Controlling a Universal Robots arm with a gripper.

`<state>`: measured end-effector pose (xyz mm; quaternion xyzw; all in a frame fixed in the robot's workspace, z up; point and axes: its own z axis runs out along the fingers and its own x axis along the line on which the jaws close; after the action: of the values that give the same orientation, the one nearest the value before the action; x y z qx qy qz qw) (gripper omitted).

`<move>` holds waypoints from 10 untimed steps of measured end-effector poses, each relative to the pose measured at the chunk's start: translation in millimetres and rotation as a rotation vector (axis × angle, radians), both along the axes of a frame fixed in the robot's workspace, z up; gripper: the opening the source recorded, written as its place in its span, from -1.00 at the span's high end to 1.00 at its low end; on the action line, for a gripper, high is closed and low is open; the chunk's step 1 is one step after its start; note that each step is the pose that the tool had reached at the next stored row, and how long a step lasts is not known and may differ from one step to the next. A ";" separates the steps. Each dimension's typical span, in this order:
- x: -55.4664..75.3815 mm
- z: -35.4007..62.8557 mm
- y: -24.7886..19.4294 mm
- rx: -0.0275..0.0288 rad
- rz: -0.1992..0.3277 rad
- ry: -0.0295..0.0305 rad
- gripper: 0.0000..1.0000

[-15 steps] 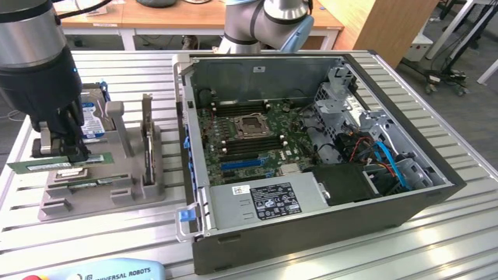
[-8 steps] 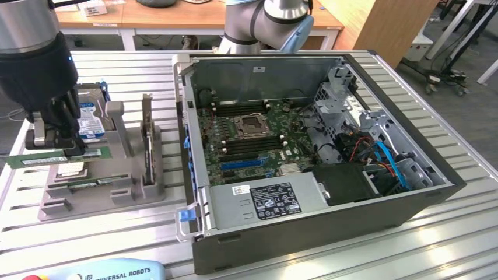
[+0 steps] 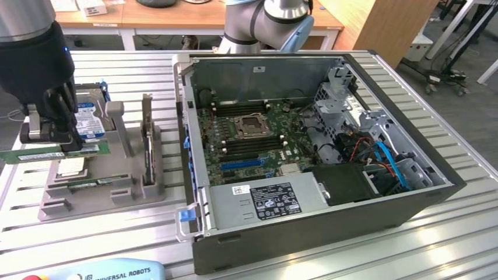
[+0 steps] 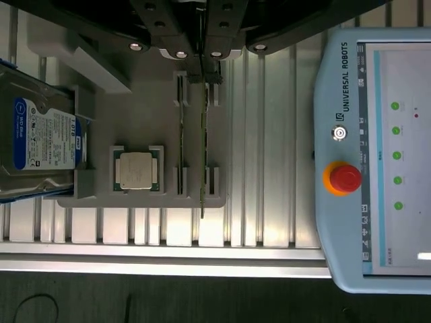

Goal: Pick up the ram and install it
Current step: 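Pick up the ram and move it above insertion slot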

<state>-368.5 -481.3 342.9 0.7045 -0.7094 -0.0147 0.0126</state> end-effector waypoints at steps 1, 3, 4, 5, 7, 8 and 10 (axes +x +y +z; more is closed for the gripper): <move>0.0 1.4 0.0 0.0000 0.000 0.0000 0.77; 0.0 4.0 0.0 0.0000 0.000 0.0001 0.77; 0.0 5.3 0.0 0.0000 0.000 0.0000 0.77; 0.0 6.5 0.0 0.0000 0.000 0.0000 0.77; 0.0 8.7 0.0 0.0000 0.000 0.0000 0.77; 0.0 9.8 0.0 0.0000 0.000 0.0000 0.77; 0.0 11.7 0.0 0.0000 0.000 -0.0001 0.77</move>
<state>-368.5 -481.3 354.6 0.7045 -0.7094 -0.0147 0.0125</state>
